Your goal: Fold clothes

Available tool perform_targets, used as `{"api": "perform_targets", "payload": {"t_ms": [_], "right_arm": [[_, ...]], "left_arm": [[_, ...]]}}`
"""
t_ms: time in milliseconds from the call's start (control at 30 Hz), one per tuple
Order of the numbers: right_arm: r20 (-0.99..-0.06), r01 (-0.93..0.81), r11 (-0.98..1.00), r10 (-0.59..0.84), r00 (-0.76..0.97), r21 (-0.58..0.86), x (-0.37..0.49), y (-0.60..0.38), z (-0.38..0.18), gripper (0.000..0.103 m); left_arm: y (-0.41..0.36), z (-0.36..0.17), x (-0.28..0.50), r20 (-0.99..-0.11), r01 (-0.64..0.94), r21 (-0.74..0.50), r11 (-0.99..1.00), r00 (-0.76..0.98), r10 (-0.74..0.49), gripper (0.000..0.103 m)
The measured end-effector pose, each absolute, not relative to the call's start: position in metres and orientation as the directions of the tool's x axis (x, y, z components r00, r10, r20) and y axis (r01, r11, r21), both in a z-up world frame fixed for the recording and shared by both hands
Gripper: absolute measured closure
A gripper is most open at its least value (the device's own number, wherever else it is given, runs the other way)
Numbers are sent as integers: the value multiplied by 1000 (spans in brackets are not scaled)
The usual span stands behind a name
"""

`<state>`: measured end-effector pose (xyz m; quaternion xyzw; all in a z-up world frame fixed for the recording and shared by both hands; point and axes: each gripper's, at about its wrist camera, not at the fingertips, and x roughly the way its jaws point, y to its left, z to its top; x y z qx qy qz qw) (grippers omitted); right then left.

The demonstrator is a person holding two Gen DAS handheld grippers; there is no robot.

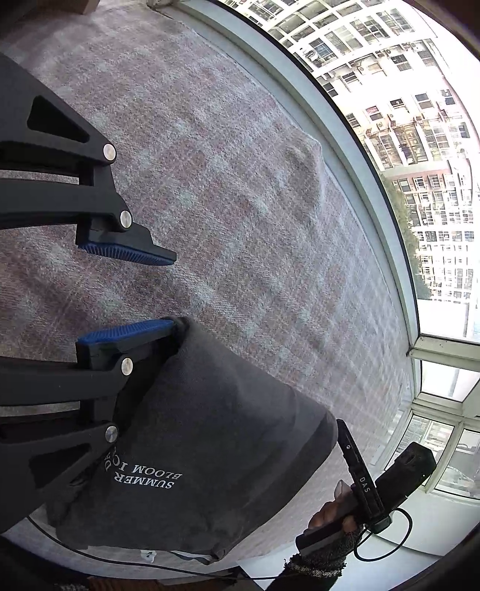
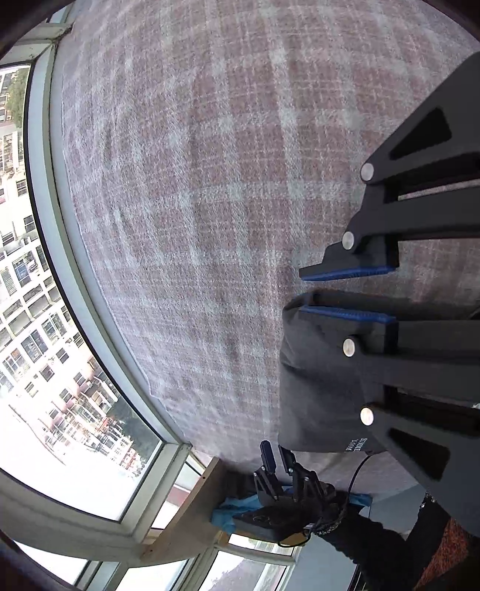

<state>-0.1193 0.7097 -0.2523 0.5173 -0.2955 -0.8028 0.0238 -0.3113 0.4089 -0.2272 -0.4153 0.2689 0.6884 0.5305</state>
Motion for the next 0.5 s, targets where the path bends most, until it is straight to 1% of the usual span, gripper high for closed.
{"api": "perform_targets", "payload": {"t_ms": [100, 133, 233, 267, 400, 500], "right_arm": [[-844, -204, -858, -371, -388, 471, -119, 690, -256, 91], [-845, -184, -861, -387, -368, 474, -120, 682, -260, 95], [-811, -139, -841, -441, -385, 523, -128, 667, -262, 95], [-797, -137, -830, -453, -400, 540, -129, 667, -261, 95], [-811, -236, -824, -380, -444, 515, -129, 686, -264, 95], [-821, -309, -811, -323, -472, 497, -128, 701, -266, 95]], "left_arm": [[401, -207, -315, -834, -947, -105, -303, -82, 546, 77], [401, -198, -314, -825, -947, -118, -300, -74, 560, 77], [415, -178, -294, -808, -965, -134, -226, -26, 588, 77], [423, -178, -284, -814, -973, -134, -188, 0, 580, 77], [449, -200, -238, -871, -993, -116, -33, 86, 484, 77], [455, -224, -212, -917, -999, -39, 36, 50, 395, 77]]}}
